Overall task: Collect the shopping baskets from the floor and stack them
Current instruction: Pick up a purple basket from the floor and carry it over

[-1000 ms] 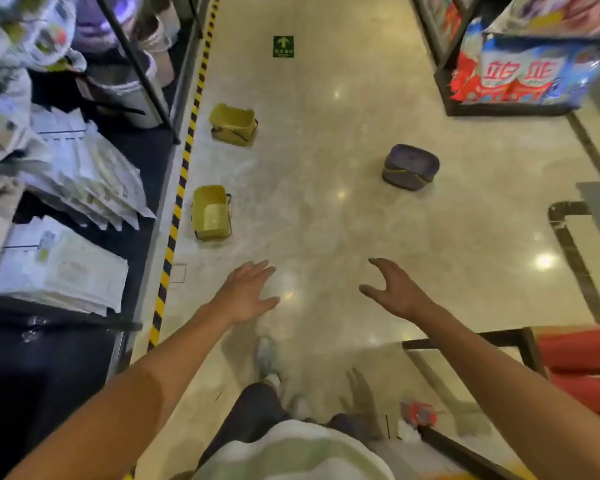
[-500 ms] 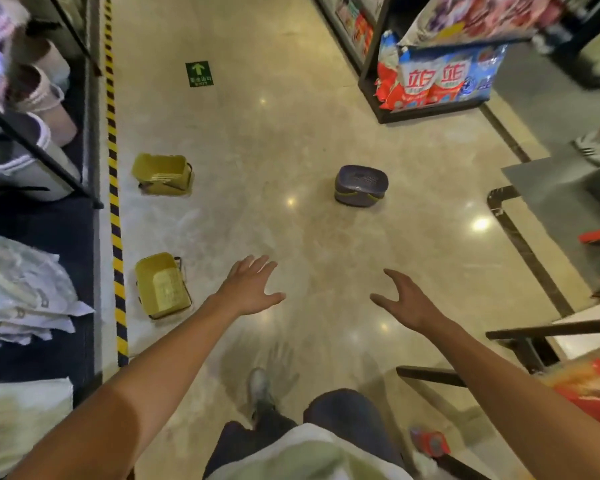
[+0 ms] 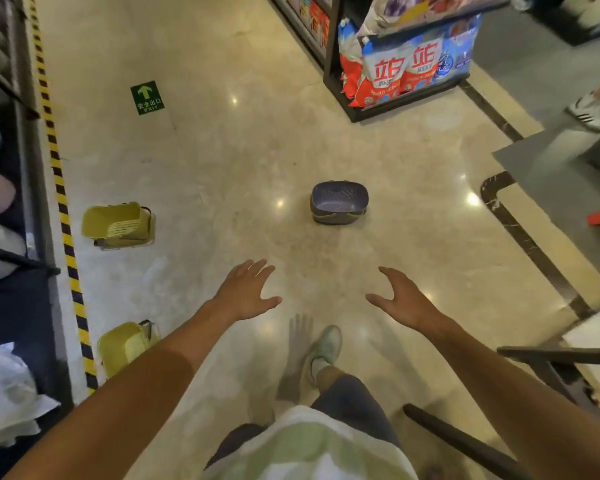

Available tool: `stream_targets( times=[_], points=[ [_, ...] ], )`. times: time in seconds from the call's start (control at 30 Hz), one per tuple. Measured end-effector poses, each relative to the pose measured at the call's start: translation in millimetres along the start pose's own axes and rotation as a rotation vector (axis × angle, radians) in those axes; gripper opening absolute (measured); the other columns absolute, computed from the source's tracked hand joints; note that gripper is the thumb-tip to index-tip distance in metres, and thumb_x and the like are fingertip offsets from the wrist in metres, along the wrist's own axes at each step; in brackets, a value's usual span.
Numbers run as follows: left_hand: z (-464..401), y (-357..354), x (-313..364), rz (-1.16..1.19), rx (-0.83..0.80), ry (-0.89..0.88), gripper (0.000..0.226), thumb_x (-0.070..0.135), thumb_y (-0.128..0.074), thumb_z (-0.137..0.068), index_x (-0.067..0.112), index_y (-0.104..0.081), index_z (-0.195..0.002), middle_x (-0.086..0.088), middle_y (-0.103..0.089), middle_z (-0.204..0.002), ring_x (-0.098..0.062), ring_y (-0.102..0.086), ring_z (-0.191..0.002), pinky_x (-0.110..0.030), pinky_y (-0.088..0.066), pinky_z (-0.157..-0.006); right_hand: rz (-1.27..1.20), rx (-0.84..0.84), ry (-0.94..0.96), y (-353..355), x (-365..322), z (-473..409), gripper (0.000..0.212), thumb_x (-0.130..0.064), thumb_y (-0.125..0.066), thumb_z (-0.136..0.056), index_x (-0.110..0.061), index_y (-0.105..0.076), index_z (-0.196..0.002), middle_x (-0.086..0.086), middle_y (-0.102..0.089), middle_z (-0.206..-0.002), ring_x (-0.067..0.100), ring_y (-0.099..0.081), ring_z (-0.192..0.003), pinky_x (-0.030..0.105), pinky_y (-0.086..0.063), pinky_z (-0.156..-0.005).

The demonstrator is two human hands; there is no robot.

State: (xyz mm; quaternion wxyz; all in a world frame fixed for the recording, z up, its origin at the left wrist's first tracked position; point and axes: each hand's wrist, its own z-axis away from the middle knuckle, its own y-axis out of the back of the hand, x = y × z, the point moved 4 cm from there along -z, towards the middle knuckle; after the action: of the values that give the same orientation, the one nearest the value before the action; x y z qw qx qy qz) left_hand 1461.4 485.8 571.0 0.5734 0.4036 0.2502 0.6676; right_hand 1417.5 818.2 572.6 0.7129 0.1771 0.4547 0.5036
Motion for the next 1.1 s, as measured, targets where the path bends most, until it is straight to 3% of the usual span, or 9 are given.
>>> stream_targets(
  times=[0.27,0.53,0.87,1.1],
  points=[
    [-126,74,38,0.042,-0.011,0.042,0.083,0.066,-0.047,-0.094,0.025,-0.017,-0.160,0.001,-0.007,-0.169,-0.024,-0.007,-0.155,-0.042,-0.011,-0.125,-0.022,-0.032,-0.027,104,21,-122,0.081,-0.046,-0.069,-0.089,-0.017,-0.031,-0.154,0.003,-0.031,-0.160,0.022,-0.028,-0.147,0.037,-0.023,-0.120],
    [-250,114,41,0.117,0.009,0.021,0.083,0.061,-0.055,-0.093,0.022,-0.022,-0.159,-0.001,-0.015,-0.168,-0.023,-0.016,-0.153,-0.040,-0.018,-0.124,-0.013,-0.110,-0.082,158,36,-231,0.088,-0.048,-0.071,-0.086,-0.019,-0.025,-0.156,0.004,-0.026,-0.162,0.023,-0.026,-0.148,0.039,-0.024,-0.120],
    [-400,146,17,0.189,-0.022,0.062,0.085,0.058,-0.057,-0.093,0.021,-0.019,-0.160,-0.003,-0.015,-0.168,-0.023,-0.015,-0.154,-0.037,-0.013,-0.125,0.038,-0.160,-0.153,200,55,-379,0.096,-0.048,-0.075,-0.082,-0.019,-0.022,-0.157,0.003,-0.028,-0.161,0.025,-0.030,-0.146,0.042,-0.030,-0.118],
    [-501,113,-1,0.244,-0.098,0.145,0.089,0.053,-0.062,-0.092,0.020,-0.016,-0.160,-0.002,-0.011,-0.168,-0.022,-0.012,-0.154,-0.038,-0.011,-0.125,0.131,-0.269,-0.134,186,93,-502,0.100,-0.050,-0.075,-0.081,-0.021,-0.017,-0.158,0.005,-0.027,-0.161,0.026,-0.030,-0.145,0.043,-0.032,-0.114]
  ],
)
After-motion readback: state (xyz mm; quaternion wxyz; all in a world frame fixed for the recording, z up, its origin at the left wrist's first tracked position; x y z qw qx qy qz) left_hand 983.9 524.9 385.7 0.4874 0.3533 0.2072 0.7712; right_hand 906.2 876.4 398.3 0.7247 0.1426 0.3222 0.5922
